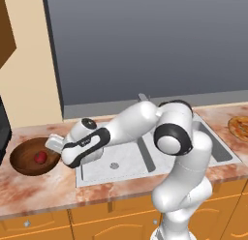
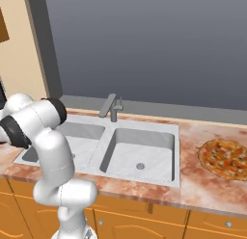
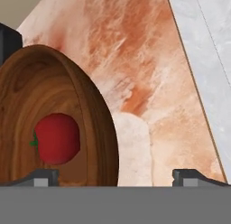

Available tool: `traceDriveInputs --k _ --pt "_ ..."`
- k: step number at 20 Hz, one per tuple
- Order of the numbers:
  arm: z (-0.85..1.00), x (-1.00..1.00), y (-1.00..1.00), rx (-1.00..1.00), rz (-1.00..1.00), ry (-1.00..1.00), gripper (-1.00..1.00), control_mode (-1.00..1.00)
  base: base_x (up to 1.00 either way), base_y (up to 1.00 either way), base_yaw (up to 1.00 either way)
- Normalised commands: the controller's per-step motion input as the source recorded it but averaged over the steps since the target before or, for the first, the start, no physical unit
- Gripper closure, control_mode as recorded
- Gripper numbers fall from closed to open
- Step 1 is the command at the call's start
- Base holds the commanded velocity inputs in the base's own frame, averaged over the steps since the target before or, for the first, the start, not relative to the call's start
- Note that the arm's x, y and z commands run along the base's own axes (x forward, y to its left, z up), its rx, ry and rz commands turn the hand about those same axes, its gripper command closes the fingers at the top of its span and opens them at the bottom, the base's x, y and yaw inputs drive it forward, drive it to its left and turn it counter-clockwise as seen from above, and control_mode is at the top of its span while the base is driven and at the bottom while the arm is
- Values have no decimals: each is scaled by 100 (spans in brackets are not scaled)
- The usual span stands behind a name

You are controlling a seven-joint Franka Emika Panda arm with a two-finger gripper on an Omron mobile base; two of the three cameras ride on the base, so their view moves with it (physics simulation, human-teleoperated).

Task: Pick the tomato from the sink and place it in the bowl. Then pick the bowl and place it in the microwave. Then close the microwave door and press the start button.

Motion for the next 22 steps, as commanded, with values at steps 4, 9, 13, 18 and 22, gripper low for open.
traceDriveInputs --k 4,9,13,18,22 --pt "0 0 27 0 0 0 -100 -100 0 0 0" --pt "-6 0 47 -1 0 0 -100 -100 0 0 0" --pt "-5 0 32 -3 0 0 100 -100 0 0 0" --pt "-1 -10 6 -1 0 0 100 -100 0 0 0" --pt "2 -30 -4 0 -5 -7 100 -100 0 0 0"
